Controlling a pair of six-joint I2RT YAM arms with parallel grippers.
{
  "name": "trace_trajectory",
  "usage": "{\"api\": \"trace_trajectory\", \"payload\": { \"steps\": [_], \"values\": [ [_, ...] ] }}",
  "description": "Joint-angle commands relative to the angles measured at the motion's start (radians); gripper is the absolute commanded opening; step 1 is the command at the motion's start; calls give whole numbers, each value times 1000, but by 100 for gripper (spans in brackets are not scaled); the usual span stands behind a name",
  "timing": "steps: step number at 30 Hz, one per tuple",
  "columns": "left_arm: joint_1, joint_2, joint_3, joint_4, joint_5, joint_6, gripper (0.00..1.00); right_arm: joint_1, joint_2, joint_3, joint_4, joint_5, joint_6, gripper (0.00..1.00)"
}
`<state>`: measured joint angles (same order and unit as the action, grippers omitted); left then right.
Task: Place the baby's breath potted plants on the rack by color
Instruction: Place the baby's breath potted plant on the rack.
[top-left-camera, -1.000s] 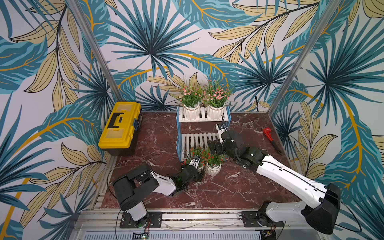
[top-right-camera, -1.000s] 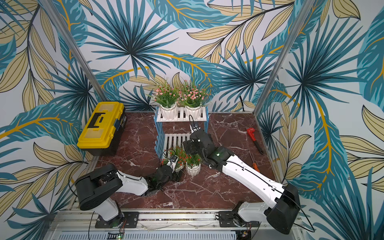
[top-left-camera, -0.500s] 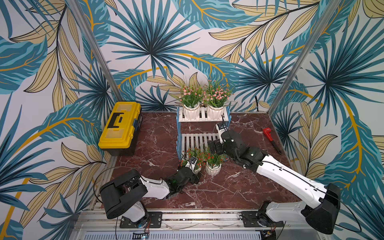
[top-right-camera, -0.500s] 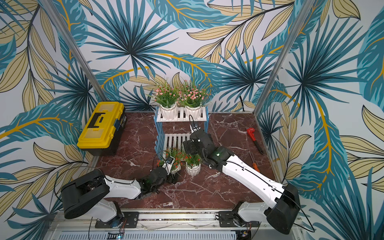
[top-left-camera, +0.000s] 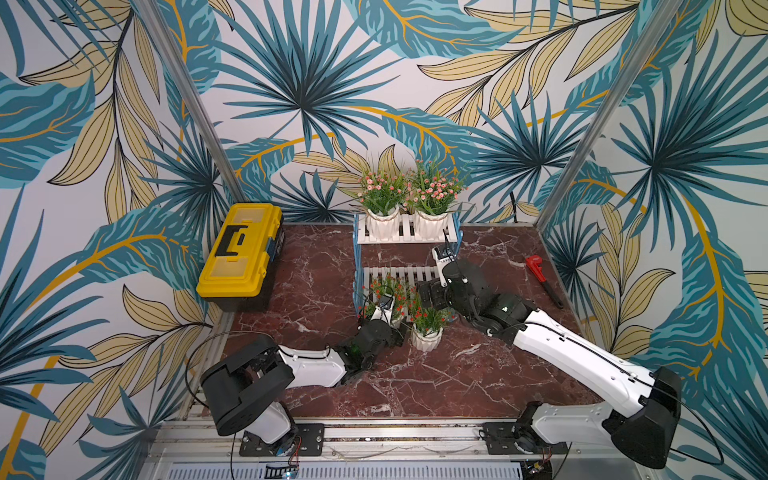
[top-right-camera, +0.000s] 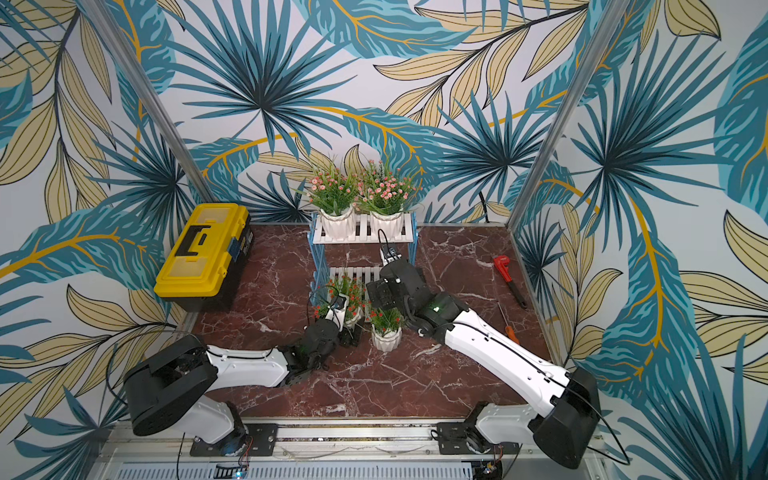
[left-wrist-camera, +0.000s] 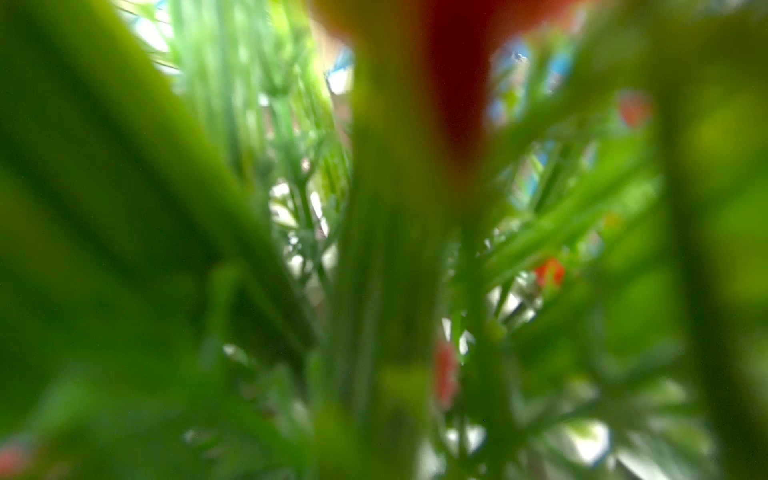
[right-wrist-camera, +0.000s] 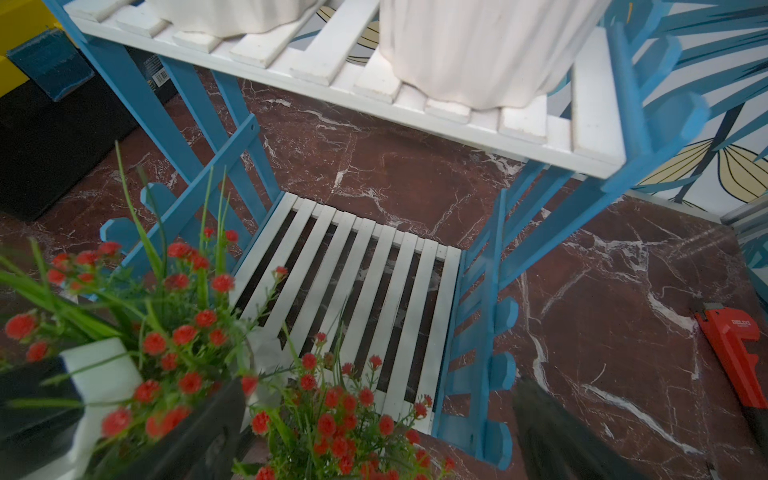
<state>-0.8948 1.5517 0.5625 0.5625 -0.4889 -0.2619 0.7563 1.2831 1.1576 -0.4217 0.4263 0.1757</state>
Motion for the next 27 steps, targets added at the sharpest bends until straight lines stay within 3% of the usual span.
{"api": "trace_trajectory", "payload": {
  "steps": [1,12,27],
  "values": [
    [32,29,96,-13,-45,-31,53,4,-18,17,-23,10,-4,100],
    [117,167,269,-101,-24,-73,56,3,-20,8,-27,12,-15,100],
    [145,277,334,-103,-29,-82,59,3,-34,-28,-2,26,-10,99]
  ]
}}
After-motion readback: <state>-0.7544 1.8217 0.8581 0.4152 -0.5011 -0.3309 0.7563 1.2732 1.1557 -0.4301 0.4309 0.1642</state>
